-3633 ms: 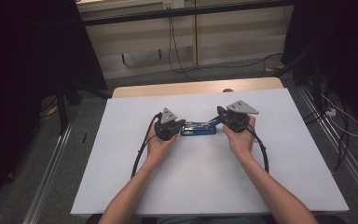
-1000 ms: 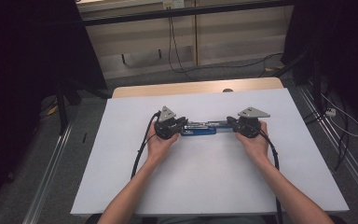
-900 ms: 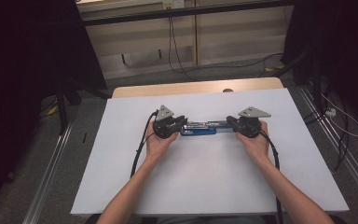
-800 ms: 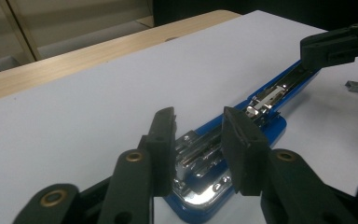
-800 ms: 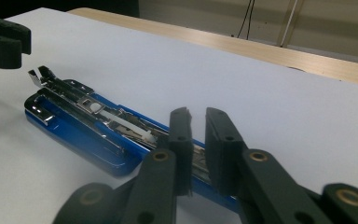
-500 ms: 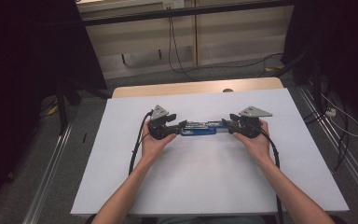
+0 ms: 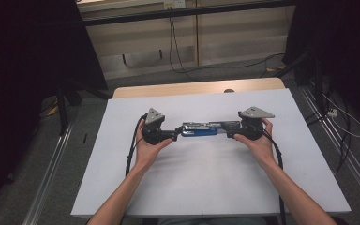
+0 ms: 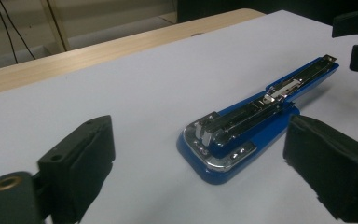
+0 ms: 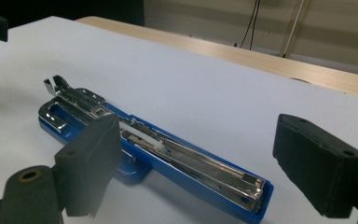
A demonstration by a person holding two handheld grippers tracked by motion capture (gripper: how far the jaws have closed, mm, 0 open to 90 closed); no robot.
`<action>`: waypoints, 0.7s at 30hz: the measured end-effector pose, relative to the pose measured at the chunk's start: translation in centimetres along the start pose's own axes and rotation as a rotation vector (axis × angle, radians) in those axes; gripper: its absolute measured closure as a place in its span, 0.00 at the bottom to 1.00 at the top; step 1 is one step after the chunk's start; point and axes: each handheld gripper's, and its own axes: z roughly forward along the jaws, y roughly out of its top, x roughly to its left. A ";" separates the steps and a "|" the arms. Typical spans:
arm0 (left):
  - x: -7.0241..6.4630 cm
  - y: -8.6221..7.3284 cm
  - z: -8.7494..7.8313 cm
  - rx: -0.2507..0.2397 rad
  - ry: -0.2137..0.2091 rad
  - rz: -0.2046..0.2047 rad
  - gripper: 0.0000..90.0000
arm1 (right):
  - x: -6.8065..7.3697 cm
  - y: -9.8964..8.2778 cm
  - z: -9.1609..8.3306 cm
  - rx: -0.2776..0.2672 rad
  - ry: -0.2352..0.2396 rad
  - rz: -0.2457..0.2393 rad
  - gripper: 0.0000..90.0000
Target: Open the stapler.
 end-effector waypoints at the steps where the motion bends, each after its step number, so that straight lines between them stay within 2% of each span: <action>1: -0.1 -0.2 -0.4 -0.006 0.001 -0.007 0.08 | 0.0 0.1 -0.2 -0.007 0.004 0.005 0.14; 6: 0.0 -0.6 -1.2 -0.010 -0.003 -0.005 0.04 | -0.3 0.0 -0.9 -0.005 0.010 0.006 0.11; 8: 0.0 -0.6 -1.6 0.005 -0.004 -0.014 0.04 | -0.5 -0.1 -1.3 -0.001 0.005 0.016 0.11; 9: 0.0 -0.7 -2.1 -0.005 -0.008 -0.028 0.05 | -0.6 -0.2 -1.6 -0.001 -0.005 0.014 0.10; 11: 0.1 -0.8 -2.3 -0.007 -0.010 -0.014 0.05 | -0.6 -0.3 -2.0 -0.003 0.003 0.025 0.10; 12: 0.1 -1.0 -2.8 -0.008 0.008 -0.009 0.05 | -0.6 -0.3 -2.2 -0.002 0.003 0.026 0.10; 18: 0.4 -1.3 -3.7 -0.024 0.018 -0.001 0.05 | -0.9 -0.3 -3.0 -0.007 0.005 0.026 0.11; 21: 0.4 -1.9 -4.4 -0.024 0.016 -0.019 0.05 | -1.0 -0.3 -3.3 -0.011 0.009 0.033 0.10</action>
